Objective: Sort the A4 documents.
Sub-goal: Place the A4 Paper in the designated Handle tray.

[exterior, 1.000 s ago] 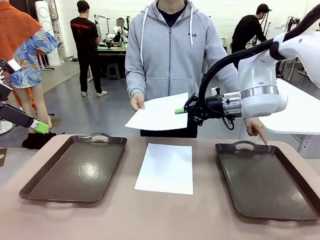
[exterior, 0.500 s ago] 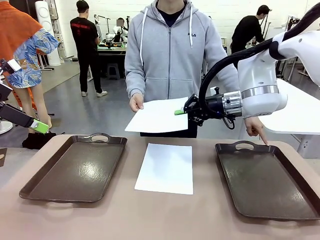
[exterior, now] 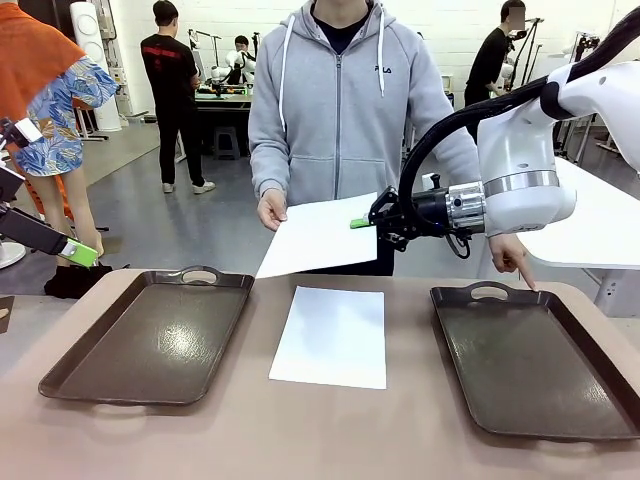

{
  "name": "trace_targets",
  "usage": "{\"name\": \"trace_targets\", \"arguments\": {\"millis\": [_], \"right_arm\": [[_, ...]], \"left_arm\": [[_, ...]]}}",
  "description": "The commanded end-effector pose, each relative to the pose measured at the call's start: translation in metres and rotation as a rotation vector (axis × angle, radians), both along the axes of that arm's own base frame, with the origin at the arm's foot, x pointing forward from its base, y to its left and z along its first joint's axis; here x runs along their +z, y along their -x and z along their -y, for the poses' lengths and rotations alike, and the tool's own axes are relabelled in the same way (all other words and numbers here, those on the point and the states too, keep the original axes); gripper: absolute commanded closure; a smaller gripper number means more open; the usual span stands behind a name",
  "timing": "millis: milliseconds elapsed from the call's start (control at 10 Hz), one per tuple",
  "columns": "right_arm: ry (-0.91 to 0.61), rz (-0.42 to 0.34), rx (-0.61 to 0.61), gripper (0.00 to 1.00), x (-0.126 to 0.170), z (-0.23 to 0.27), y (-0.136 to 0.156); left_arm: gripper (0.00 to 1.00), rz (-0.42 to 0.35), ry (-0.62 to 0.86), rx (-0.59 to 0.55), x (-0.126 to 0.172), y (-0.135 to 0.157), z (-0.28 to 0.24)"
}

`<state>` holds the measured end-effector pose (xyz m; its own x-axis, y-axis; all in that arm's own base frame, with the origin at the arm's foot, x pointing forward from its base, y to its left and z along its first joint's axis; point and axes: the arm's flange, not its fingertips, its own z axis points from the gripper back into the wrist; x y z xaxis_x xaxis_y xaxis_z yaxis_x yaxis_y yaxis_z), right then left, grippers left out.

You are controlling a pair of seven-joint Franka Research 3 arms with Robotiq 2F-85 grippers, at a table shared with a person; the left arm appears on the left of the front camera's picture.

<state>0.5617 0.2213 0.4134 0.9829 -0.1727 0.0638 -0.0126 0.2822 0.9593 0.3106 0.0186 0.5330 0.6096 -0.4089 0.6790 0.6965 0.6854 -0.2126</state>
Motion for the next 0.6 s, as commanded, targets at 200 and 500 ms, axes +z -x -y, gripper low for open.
{"name": "trace_targets", "arguments": {"millis": [200, 500], "right_arm": [[-0.011, -0.012, -0.021, 1.0, -0.0017, -0.0024, -0.0004], [-0.011, -0.012, -0.021, 1.0, -0.0017, -0.0024, -0.0004]], "left_arm": [[0.0, 0.005, 0.012, -0.013, -0.0012, -0.0011, -0.0021], [0.0, 0.005, 0.012, -0.013, -0.0012, -0.0011, -0.0021]]}}
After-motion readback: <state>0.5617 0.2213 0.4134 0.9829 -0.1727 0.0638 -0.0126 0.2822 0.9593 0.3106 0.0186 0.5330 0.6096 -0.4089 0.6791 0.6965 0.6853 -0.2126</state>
